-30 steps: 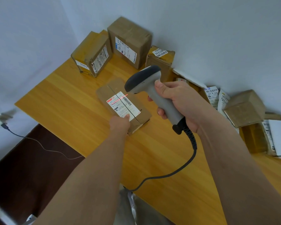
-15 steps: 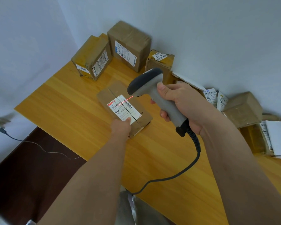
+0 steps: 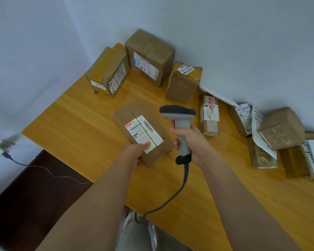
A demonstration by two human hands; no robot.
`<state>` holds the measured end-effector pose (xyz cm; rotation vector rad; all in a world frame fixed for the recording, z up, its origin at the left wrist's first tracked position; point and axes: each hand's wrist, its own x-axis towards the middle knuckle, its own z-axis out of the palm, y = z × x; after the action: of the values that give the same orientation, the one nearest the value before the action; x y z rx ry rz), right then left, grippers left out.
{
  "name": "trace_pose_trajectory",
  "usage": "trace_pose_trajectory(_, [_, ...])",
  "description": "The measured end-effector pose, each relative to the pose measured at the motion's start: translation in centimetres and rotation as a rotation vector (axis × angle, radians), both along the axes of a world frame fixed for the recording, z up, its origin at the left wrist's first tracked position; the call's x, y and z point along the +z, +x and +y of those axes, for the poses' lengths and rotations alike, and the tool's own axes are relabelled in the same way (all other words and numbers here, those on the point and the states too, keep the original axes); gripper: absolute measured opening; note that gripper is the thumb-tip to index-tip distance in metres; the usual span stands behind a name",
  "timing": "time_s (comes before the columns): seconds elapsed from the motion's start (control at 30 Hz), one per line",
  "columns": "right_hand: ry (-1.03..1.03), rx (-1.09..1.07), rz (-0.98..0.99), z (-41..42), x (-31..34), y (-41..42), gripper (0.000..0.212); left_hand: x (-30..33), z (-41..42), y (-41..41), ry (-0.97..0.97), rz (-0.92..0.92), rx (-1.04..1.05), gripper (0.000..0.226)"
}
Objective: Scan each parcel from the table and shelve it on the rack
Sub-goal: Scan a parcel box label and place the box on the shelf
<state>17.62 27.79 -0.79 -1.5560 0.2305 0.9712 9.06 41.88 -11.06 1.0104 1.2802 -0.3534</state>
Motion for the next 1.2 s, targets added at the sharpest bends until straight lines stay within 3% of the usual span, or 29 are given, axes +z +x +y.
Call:
trace_pose_trajectory(0.17, [-0.031, -0.055, 0.152, 1.0, -4.7, -1.6, 0.034, -1.1, 1.2, -1.1, -0.033, -0.065, 0.047, 0.048])
trace_pose_trajectory(0.3, [-0.018, -0.010, 0.123, 0.9, -5.1, -2.9, 0.027, -1.4, 1.0, -2.7, -0.043, -0.074, 0.029, 0.029])
trace_pose_trajectory(0.43, [0.038, 0.064, 0.068, -0.3, -3.2, -4.0, 0.026, -0.3, 0.8, -5.1, -0.015, -0.143, 0.083, 0.076])
trace_pose_trajectory(0.63, [0.169, 0.132, 0.019, -2.9, 1.2, -7.6, 0.039, 4.3, -1.9, -12.3, 0.081, -0.313, 0.314, 0.078])
trace_pose_trajectory(0.77, [0.226, 0.330, -0.148, -4.8, 5.2, -12.2, 0.036, 7.3, -4.3, -19.7, 0.100, -0.438, 0.483, 0.104])
trace_pose_trajectory(0.9, [0.293, 0.546, -0.216, -5.2, 8.8, -18.5, 0.029, 10.7, -6.6, -27.8, 0.179, -0.529, 0.616, 0.066])
trace_pose_trajectory(1.2, [0.462, 0.982, -0.323, -4.7, 14.5, -38.6, 0.019, 16.1, -11.2, -50.6, 0.394, -0.609, 0.952, 0.060])
